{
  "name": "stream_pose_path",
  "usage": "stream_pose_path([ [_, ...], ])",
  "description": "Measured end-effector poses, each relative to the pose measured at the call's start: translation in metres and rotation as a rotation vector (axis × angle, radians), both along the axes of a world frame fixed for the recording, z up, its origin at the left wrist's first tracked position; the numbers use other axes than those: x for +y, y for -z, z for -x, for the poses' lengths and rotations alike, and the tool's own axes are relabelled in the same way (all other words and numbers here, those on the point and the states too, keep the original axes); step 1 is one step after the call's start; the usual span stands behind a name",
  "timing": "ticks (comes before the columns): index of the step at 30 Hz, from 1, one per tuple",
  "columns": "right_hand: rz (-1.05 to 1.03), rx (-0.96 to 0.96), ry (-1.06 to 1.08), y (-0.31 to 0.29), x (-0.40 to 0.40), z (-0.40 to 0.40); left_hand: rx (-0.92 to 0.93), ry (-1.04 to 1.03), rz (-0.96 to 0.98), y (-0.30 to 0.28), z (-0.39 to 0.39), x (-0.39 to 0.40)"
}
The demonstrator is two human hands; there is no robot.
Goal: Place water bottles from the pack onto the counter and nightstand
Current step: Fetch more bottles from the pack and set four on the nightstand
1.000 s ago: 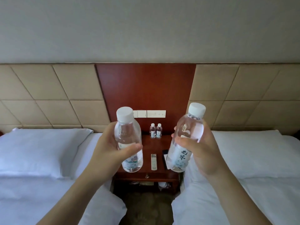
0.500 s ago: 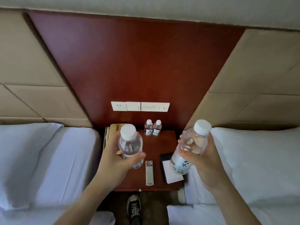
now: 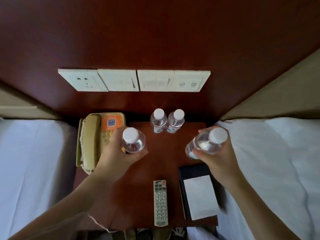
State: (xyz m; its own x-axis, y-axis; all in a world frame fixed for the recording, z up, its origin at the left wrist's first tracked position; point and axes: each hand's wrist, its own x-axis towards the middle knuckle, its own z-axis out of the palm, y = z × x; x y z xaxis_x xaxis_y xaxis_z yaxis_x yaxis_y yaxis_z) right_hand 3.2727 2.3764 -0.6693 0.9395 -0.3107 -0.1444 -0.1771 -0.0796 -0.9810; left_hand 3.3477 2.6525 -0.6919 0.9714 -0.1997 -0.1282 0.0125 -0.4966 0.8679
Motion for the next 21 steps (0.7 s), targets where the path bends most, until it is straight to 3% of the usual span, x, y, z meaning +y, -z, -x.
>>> stream_pose_path([
  [7, 0.145, 0.034, -0.025, 0.116, -0.021, -0.027, 0.017, 0.017, 0.012, 0.098, -0.041, -0.008],
  [14, 0.184, -0.056, -0.081, 0.143, -0.033, -0.033, 0.035, 0.030, 0.017, 0.129, -0.046, -0.008],
  [21, 0.173, 0.169, -0.134, 0.162, -0.041, -0.029, -0.086, 0.214, -0.386, 0.110, -0.066, -0.003],
])
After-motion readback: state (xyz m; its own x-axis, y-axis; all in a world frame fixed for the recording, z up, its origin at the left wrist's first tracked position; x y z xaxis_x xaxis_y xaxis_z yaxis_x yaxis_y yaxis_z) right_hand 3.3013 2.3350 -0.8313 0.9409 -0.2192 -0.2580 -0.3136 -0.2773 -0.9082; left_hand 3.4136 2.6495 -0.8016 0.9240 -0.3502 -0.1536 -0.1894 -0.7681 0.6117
